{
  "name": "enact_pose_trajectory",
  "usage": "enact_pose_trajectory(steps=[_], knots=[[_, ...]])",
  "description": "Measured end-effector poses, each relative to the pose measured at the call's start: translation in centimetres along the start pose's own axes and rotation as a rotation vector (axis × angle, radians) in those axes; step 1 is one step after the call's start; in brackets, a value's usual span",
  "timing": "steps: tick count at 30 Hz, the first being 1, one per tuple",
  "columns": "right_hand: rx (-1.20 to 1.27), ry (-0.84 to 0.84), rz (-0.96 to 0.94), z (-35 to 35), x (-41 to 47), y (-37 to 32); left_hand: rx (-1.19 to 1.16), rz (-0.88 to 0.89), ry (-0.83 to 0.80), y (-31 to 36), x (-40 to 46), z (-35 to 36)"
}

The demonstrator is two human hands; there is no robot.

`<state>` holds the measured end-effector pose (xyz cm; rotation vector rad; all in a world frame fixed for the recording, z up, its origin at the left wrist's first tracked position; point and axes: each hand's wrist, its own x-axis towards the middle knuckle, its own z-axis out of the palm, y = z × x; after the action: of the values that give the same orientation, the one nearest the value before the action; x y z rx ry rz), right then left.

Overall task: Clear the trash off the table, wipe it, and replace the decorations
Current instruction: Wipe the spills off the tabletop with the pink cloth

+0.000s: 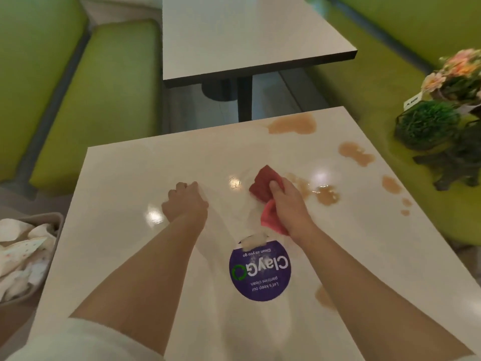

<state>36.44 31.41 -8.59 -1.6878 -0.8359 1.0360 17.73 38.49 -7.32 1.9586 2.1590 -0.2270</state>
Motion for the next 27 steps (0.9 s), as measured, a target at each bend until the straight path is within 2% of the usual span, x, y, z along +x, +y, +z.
enact_pose_trajectory(steps=[2, 6, 8, 10, 13, 17, 20, 23, 25, 27], knots=[[0.072, 0.046, 0.021, -3.7, -1.4, -0.4, 0.026, 0.065, 0.037, 0.5, -1.6, 0.7], [0.064, 0.251, -0.055, -9.7, -4.0, -0.6, -0.192, 0.250, 0.131, 3.3, -6.0, 2.8], [0.005, 0.349, -0.126, -11.9, -4.4, 0.0, -0.258, 0.245, 0.059, 5.2, -7.6, 3.4], [-0.086, 0.398, -0.129, -12.9, -3.7, 1.9, -0.233, 0.209, -0.092, 6.3, -8.2, 3.7], [-0.300, 0.395, -0.140, -12.3, -2.3, 5.1, -0.155, 0.179, -0.164, 7.0, -8.3, 3.7], [-0.476, 0.262, -0.188, -9.5, 0.1, 6.2, -0.111, 0.123, -0.173, 7.7, -8.2, 4.1], [-0.626, 0.087, -0.211, -7.6, 2.6, 4.6, -0.118, 0.111, -0.202, 8.0, -7.9, 4.0], [-0.918, -0.154, -0.400, -6.4, 0.8, 4.9, -0.134, 0.102, -0.219, 8.0, -7.8, 3.7], [-0.984, -0.279, -0.520, -7.2, -1.5, 6.2, -0.133, 0.108, -0.224, 8.0, -7.7, 3.7], [-1.016, -0.312, -0.571, -9.1, -1.5, 7.0, -0.143, 0.113, -0.222, 7.8, -7.8, 3.8]])
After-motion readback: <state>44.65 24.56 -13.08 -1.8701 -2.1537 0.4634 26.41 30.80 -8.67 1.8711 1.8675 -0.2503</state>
